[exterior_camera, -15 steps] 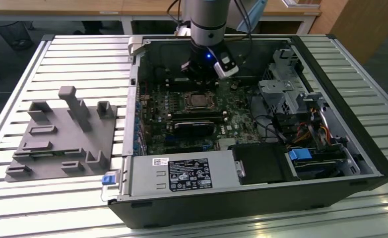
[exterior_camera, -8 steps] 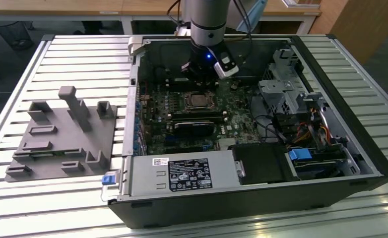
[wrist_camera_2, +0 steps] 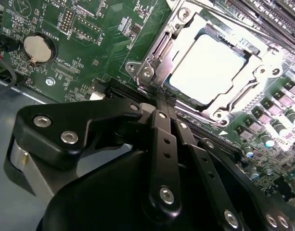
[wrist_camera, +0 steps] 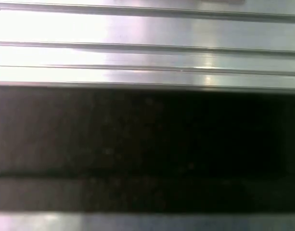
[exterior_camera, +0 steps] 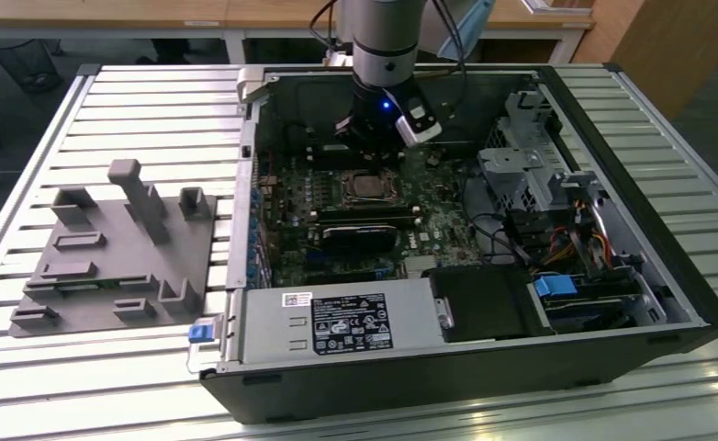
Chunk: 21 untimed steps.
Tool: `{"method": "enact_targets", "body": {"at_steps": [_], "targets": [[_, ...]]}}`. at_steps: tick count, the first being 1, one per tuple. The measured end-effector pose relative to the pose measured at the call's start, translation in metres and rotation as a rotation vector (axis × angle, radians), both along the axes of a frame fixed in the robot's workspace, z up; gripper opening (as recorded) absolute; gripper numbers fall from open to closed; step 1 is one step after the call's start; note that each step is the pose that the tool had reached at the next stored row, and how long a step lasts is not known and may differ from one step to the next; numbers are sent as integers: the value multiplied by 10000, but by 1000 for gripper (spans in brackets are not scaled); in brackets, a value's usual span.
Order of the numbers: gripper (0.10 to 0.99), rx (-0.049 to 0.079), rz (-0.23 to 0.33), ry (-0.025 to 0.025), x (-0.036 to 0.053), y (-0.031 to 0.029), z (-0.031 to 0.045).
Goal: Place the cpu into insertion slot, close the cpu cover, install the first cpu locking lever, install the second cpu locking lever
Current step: 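Install the first cpu locking lever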
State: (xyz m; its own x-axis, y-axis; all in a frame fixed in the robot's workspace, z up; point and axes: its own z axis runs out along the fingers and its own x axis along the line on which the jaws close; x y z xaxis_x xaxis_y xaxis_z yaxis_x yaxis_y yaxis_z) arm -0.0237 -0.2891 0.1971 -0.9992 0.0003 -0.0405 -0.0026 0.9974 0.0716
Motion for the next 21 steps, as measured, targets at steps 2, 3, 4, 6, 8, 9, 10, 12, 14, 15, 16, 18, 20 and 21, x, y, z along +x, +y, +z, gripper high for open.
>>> {"method": "enact_targets", "body": {"at_steps": [2,3,4,6,8,9,10,12,14,15,16,18,20,21], "targets": [[106,21,0,-14,2,4,1],[106,11,0,-9,2,3,15],[106,3,0,-2,1,2,30],[106,5,0,-3,1,3,56],[106,-14,0,-4,1,3,56],[106,-58,-1,-4,0,3,55],[106,-100,-1,-2,0,2,52],[106,-158,1,-2,2,3,46],[106,-194,1,-2,2,2,40],[106,-211,0,-2,2,3,37],[106,-227,0,-2,2,3,34],[106,-250,0,-1,2,6,28],[106,-257,1,-1,2,7,24],[106,-257,0,-1,2,9,22]]}}
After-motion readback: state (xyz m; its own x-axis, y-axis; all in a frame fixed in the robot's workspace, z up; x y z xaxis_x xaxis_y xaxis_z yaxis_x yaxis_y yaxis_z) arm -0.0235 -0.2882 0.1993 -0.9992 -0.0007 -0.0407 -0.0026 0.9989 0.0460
